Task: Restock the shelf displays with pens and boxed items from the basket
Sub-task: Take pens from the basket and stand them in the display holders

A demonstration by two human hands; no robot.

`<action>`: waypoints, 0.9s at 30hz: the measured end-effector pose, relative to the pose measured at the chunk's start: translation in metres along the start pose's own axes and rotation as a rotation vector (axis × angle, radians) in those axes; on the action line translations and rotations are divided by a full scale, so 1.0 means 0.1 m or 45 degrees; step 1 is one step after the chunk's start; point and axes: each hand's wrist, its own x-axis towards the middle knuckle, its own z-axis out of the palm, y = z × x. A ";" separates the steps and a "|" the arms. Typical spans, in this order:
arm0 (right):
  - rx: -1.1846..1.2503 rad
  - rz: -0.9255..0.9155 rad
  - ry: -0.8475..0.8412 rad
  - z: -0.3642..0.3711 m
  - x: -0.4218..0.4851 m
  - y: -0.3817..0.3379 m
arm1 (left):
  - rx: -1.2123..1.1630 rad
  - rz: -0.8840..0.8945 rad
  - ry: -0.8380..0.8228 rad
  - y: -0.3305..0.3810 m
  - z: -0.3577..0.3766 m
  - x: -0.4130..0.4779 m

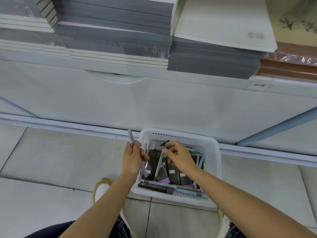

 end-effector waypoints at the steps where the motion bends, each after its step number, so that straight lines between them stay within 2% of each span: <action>1: -0.072 0.041 0.040 0.02 0.04 0.04 | 0.057 -0.003 -0.003 -0.03 -0.05 0.03; 5: -0.345 -0.004 -0.059 0.22 0.19 0.18 | 0.394 0.004 -0.062 -0.20 -0.21 0.07; 9: -0.219 -0.181 0.060 0.18 0.25 0.04 | 0.589 0.156 -0.197 -0.23 -0.24 0.08; 13: 0.032 -0.194 -0.168 0.18 0.24 -0.22 | 0.627 0.239 -0.388 -0.22 -0.14 0.08; 15: 0.144 -0.151 -0.189 0.24 0.27 -0.28 | 0.668 0.271 -0.352 -0.21 -0.15 0.11; 17: 0.225 -0.061 -0.104 0.29 0.34 -0.26 | 0.667 0.235 -0.188 -0.23 -0.24 0.18; 20: -0.056 0.082 -0.018 0.36 0.48 -0.15 | 0.490 0.119 -0.012 -0.26 -0.39 0.28; 25: -0.432 0.071 -0.203 0.58 0.73 -0.16 | 0.406 0.019 -0.104 -0.36 -0.44 0.31; 27: -0.486 0.071 -0.213 0.61 0.78 -0.16 | 0.416 0.012 -0.125 -0.39 -0.44 0.32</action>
